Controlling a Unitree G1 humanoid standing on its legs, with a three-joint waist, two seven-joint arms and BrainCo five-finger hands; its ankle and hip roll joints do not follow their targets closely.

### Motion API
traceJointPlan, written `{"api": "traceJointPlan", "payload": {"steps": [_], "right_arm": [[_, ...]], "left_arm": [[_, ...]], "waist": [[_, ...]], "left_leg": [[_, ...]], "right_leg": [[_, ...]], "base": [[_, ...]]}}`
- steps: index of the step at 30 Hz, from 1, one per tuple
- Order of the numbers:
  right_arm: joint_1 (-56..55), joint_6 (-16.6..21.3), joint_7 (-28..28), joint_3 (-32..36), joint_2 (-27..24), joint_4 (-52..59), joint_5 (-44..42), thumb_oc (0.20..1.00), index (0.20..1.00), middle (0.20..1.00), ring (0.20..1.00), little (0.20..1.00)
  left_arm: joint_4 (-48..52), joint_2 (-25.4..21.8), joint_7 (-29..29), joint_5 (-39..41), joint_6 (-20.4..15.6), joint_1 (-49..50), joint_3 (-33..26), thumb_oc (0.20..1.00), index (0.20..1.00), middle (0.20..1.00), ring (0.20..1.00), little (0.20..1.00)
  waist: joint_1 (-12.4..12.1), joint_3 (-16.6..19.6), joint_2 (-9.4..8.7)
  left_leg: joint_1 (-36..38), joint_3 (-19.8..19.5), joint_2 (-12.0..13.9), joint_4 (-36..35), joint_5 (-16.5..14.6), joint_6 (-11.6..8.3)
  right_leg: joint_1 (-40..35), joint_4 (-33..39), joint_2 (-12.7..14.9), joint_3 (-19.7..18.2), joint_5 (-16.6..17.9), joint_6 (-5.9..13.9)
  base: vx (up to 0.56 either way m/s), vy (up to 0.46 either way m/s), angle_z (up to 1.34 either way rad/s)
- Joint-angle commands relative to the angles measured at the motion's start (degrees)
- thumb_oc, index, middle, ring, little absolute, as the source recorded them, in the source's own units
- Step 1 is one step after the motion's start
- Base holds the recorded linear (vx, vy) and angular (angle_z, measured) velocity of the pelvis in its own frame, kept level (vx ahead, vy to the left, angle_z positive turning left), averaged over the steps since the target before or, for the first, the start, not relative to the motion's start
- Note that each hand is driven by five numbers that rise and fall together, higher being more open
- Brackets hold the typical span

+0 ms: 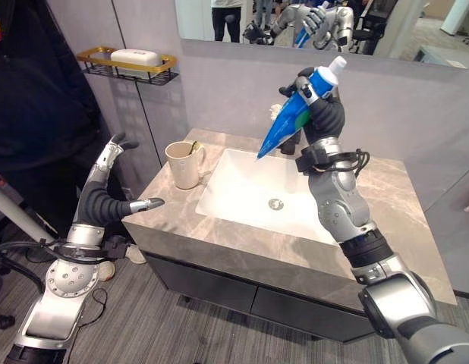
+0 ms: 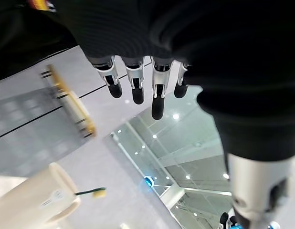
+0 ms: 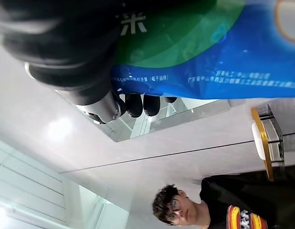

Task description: Put brush and paste in cup on sink, flatten towel.

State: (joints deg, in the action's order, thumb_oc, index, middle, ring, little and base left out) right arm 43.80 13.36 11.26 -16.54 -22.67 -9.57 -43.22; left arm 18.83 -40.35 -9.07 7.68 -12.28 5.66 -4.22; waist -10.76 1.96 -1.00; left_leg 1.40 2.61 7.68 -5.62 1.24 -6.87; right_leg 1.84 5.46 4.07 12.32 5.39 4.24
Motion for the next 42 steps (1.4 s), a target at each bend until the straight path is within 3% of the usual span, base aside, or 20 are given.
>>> {"api": "traceJointPlan", "payload": {"steps": [1, 2, 4, 6, 11, 15, 23, 33, 39, 42], "right_arm": [[8.46, 1.22, 0.66, 1.12, -4.08, 5.25, 11.79, 0.2, 0.2, 0.2, 0.2, 0.2], [11.44, 0.44, 1.98, 0.12, -10.18, 6.99, 20.06, 0.2, 0.2, 0.2, 0.2, 0.2], [13.94, 0.22, 2.26, -1.3, -12.25, 6.5, 23.62, 0.2, 0.2, 0.2, 0.2, 0.2], [18.59, -0.67, 2.99, -4.84, -16.01, 7.15, 32.7, 0.2, 0.2, 0.2, 0.2, 0.2], [27.22, -2.1, 3.77, -11.45, -19.98, 6.25, 42.73, 0.2, 0.2, 0.2, 0.2, 0.2], [34.06, -4.07, 3.99, -16.79, -22.96, 2.69, 49.47, 0.2, 0.2, 0.2, 0.2, 0.2], [41.66, -6.96, 4.51, -23.56, -24.3, -2.15, 61.66, 0.2, 0.2, 0.2, 0.2, 0.2], [45.8, -10.57, 6.22, -31.83, -26.65, -11.02, 78.8, 0.2, 0.2, 0.2, 0.2, 0.2], [46.25, -12.41, 3.65, -36.53, -25.62, -15.02, 87.41, 0.2, 0.2, 0.2, 0.2, 0.2], [50.64, -12.66, 1.74, -42.46, -23.98, -19.92, 91.81, 0.2, 0.2, 0.2, 0.2, 0.2]], "left_arm": [[1.28, -2.28, 2.98, 7.44, -3.07, 0.04, 1.05, 1.0, 1.0, 1.0, 1.0, 1.0], [-2.39, -0.8, 6.15, 10.82, -1.97, 4.28, 3.4, 1.0, 1.0, 1.0, 1.0, 1.0], [-5.51, -2.16, 7.55, 9.41, -1.32, 7.16, 3.98, 1.0, 1.0, 1.0, 1.0, 1.0], [-13.49, -5.19, 9.39, 6.36, -0.45, 10.85, 4.99, 1.0, 1.0, 1.0, 1.0, 1.0], [-23.77, -8.29, 10.17, 1.86, 0.07, 13.13, 6.21, 1.0, 1.0, 1.0, 1.0, 1.0], [-36.98, -5.25, 8.8, -1.02, 2.24, 12.22, 7.31, 1.0, 1.0, 1.0, 1.0, 1.0], [-47.97, -2.75, 6.36, -7.0, 3.5, 8.8, 9.87, 1.0, 1.0, 1.0, 1.0, 1.0], [-52.22, -2.68, 3.57, -11.73, 3.61, 3.97, 13.48, 1.0, 1.0, 1.0, 1.0, 1.0], [-54.28, -2.13, 2.98, -13.19, 3.85, 2.77, 14.11, 1.0, 1.0, 1.0, 1.0, 1.0], [-55.11, -2.28, 3.12, -13.89, 3.88, 2.38, 14.68, 1.0, 1.0, 1.0, 1.0, 1.0]], "waist": [[0.69, 2.57, -3.42], [0.3, 2.27, -3.49], [-0.18, 2.1, -3.42], [-1.06, 1.95, -3.21], [-2.47, 1.88, -3.91], [-4.41, 1.05, -5.33], [-6.54, 0.39, -7.28], [-7.38, -1.02, -8.24], [-7.24, -1.77, -8.6], [-7.16, -1.92, -9.19]], "left_leg": [[-5.61, -1.86, 1.2, 0.62, 4.34, -1.28], [-5.9, -2.35, 0.95, 0.62, 4.58, -1.05], [-5.85, -2.46, 0.66, 0.62, 4.59, -0.67], [-5.83, -2.78, 0.22, 0.62, 4.55, -0.31], [-6.82, -4.32, -0.5, 0.62, 4.8, -0.21], [-8.37, -6.9, -1.38, 0.62, 5.13, 0.22], [-10.49, -9.56, -3.1, 0.62, 5.15, 0.73], [-12.21, -13.07, -5.52, 0.62, 4.38, 1.34], [-12.93, -13.43, -6.24, 0.62, 4.16, 1.56], [-13.32, -13.61, -6.6, 0.62, 3.98, 1.58]], "right_leg": [[-3.96, -0.84, 5.95, 1.94, -1.49, 4.54], [-4.12, -0.68, 5.95, 2.21, -1.4, 4.62], [-4.08, -0.65, 6.16, 2.21, -1.25, 4.81], [-4.11, -0.76, 6.57, 2.31, -1.13, 5.16], [-4.34, -0.85, 6.79, 3.71, -1.2, 5.5], [-4.7, -0.94, 6.95, 5.87, -1.21, 5.67], [-5.13, -0.86, 7.57, 8.72, -1.29, 5.94], [-5.55, -2.62, 8.84, 11.87, -1.79, 6.27], [-5.08, -2.94, 9.38, 12.19, -1.34, 6.55], [-4.93, -2.98, 9.61, 12.36, -1.12, 6.6]], "base": [[-0.03, 0.0, 0.25], [-0.03, 0.001, 0.2], [-0.02, 0.022, 0.01], [-0.01, 0.049, -0.02], [0.0, 0.027, 0.18], [0.0, 0.016, 0.36], [0.01, 0.024, 0.22], [0.02, 0.035, 0.18], [0.0, 0.019, 0.06], [0.01, 0.01, 0.05]]}}
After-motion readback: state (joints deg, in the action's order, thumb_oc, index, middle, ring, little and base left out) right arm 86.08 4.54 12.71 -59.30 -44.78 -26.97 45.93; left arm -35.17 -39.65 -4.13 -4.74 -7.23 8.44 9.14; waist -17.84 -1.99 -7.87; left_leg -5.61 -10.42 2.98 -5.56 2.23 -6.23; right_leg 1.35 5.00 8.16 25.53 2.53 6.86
